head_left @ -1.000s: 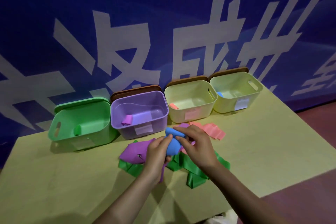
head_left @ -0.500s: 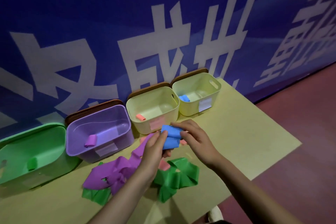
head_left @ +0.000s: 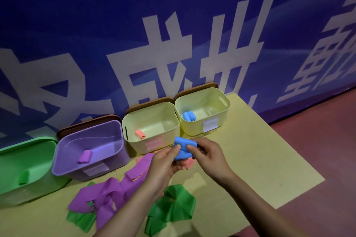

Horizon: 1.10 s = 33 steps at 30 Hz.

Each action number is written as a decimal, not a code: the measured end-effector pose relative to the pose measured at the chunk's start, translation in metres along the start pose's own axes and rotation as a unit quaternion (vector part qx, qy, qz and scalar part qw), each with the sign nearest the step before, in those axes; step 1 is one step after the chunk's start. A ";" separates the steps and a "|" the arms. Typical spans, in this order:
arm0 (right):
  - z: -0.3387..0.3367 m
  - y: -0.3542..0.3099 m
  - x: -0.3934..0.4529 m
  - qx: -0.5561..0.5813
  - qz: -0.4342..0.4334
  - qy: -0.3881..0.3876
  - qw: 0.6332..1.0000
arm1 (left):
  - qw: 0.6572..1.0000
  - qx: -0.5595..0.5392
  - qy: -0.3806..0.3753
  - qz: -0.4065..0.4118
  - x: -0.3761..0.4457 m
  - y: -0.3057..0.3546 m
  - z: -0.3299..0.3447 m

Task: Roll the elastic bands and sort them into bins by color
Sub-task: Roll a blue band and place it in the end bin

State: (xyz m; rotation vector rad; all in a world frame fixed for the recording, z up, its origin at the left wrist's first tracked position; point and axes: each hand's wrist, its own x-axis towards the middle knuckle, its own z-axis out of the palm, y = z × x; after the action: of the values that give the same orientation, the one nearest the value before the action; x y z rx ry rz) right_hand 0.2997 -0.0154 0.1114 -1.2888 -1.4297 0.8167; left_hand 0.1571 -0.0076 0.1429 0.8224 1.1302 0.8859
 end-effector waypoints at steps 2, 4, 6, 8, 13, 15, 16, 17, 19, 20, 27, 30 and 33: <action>-0.006 0.004 0.004 -0.036 -0.044 -0.009 0.998 | 0.999 -0.025 0.005 -0.027 0.003 0.000 0.000; -0.013 0.008 0.010 -0.088 -0.088 -0.031 0.992 | 0.999 -0.033 0.008 -0.038 0.007 0.000 0.000; -0.021 0.011 0.018 -0.133 -0.118 -0.064 0.982 | 0.997 -0.055 0.014 -0.050 0.013 0.001 0.004; -0.030 0.015 0.025 -0.167 -0.129 -0.098 0.973 | 0.994 -0.085 0.018 -0.067 0.019 0.005 0.010; -0.067 0.019 0.046 -0.241 -0.159 -0.187 0.939 | 0.990 -0.104 -0.006 -0.097 0.032 0.009 0.032; -0.086 0.020 0.053 -0.253 -0.171 -0.228 0.925 | 0.991 -0.099 -0.010 -0.093 0.038 0.007 0.044; -0.094 0.021 0.055 -0.260 -0.172 -0.245 0.918 | 0.991 -0.099 -0.013 -0.091 0.041 0.006 0.049; -0.102 0.022 0.055 -0.267 -0.172 -0.257 0.913 | 0.991 -0.101 -0.016 -0.088 0.044 0.005 0.054; -0.115 0.024 0.055 -0.252 -0.159 -0.256 0.920 | 0.991 -0.107 -0.022 -0.082 0.049 0.004 0.065; -0.120 0.024 0.054 -0.228 -0.144 -0.241 0.932 | 0.990 -0.112 -0.027 -0.079 0.051 0.004 0.070; -0.120 0.028 0.054 0.070 0.110 -0.009 0.991 | 0.992 -0.114 -0.049 -0.001 0.068 0.001 0.110; -0.127 0.030 0.057 0.079 0.151 -0.012 0.985 | 0.996 -0.063 -0.050 0.050 0.072 -0.007 0.117; -0.132 0.034 0.056 0.086 0.148 -0.015 0.985 | 0.996 0.005 -0.037 0.080 0.075 -0.013 0.121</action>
State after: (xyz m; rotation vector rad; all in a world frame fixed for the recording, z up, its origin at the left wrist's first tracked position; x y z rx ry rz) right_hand 0.4400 0.0281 0.1277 -1.3766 -1.1752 1.1369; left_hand 0.2902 0.0427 0.1296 0.9580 1.0148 0.9747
